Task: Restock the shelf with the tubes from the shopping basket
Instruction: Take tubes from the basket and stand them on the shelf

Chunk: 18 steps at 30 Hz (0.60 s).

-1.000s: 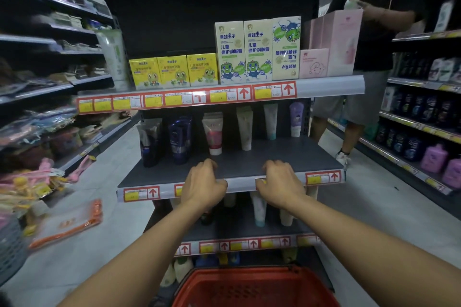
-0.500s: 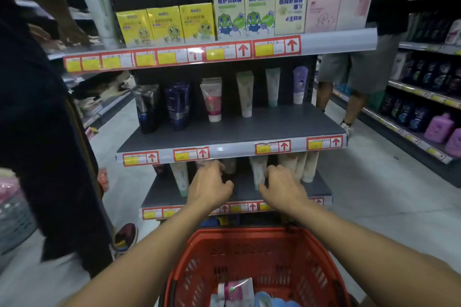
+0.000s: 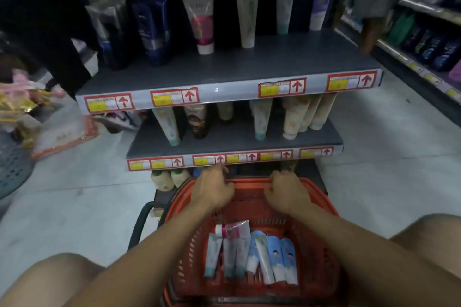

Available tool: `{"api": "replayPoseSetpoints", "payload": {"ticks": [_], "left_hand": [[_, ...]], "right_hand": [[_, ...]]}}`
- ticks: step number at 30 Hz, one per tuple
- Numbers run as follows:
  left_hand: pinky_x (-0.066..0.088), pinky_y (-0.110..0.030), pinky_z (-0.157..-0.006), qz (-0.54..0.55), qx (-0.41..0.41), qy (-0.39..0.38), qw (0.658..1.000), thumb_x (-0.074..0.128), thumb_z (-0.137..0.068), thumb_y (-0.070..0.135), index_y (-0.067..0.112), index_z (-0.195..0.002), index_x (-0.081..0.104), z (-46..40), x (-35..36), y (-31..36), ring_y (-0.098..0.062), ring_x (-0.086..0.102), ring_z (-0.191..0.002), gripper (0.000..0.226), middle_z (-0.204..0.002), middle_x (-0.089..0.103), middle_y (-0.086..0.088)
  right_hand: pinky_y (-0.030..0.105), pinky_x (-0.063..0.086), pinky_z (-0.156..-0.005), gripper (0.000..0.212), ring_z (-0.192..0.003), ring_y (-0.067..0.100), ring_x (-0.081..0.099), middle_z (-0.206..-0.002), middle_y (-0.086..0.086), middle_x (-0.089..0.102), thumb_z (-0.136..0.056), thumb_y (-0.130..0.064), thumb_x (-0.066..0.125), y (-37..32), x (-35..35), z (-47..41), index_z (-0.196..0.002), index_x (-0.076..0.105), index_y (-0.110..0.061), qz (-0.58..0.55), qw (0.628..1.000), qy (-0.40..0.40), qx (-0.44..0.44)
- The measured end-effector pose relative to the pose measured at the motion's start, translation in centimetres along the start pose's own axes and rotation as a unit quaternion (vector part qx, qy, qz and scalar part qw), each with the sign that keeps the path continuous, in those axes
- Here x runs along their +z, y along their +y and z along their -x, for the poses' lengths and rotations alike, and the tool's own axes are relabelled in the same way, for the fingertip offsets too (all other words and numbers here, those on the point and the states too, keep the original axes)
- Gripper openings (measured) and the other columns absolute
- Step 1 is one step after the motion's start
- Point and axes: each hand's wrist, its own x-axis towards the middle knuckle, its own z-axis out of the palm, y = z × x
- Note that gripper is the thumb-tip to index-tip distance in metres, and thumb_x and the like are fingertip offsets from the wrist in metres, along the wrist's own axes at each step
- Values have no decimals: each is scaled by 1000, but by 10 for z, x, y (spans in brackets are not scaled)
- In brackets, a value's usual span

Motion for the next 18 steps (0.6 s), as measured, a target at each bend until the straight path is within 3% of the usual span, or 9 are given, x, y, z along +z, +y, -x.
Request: {"api": "replayPoseSetpoints", "payload": {"ticks": [3,6,10,12,15,18], "left_hand": [[55,-35,-87,8,-33,-34,999,68,-86,30,21,-119,64,-5,28,-17,-31,68,-110,34,-115,73,-8],[56,-35,-89,10,-64,-63,996,67,-84,31,21,-117,66,-9,53,-36,-30,69,-110,35,-116,74,-6],[55,-36,-87,5,-96,-110,989,66,-82,30,22,-114,68,-15,89,-60,-32,69,-110,33,-114,75,-8],[57,-37,-85,10,-112,-138,984,66,-80,33,24,-111,68,-18,108,-73,-33,70,-106,33,-110,75,-8],[59,-39,-83,8,-132,-181,975,69,-80,48,24,-109,70,-23,142,-92,-33,72,-99,38,-105,76,-7],[61,-39,-82,-7,-122,-211,970,61,-84,62,27,-110,70,-27,174,-109,-28,73,-92,45,-101,77,-4]], "right_hand": [[40,59,-79,52,-95,28,67,-100,7,68,-73,-52,42,31,59,-20,-101,67,-16,-5,999,-44,18],[40,59,-84,61,-96,28,68,-104,4,70,-71,-57,38,67,122,-37,-111,65,-20,10,995,-93,44],[31,53,-78,26,-88,26,70,-96,5,72,-85,-32,52,53,118,-13,-97,69,-16,34,988,-142,45],[31,53,-78,25,-94,27,70,-100,8,72,-90,-31,56,53,131,-8,-100,71,-14,11,981,-175,81],[36,52,-95,36,-114,29,65,-124,12,67,-94,-32,56,59,159,-1,-122,67,-12,-9,963,-238,123],[38,49,-94,35,-116,36,60,-126,17,62,-98,-24,52,60,186,4,-127,60,-7,-40,940,-300,160]]}}
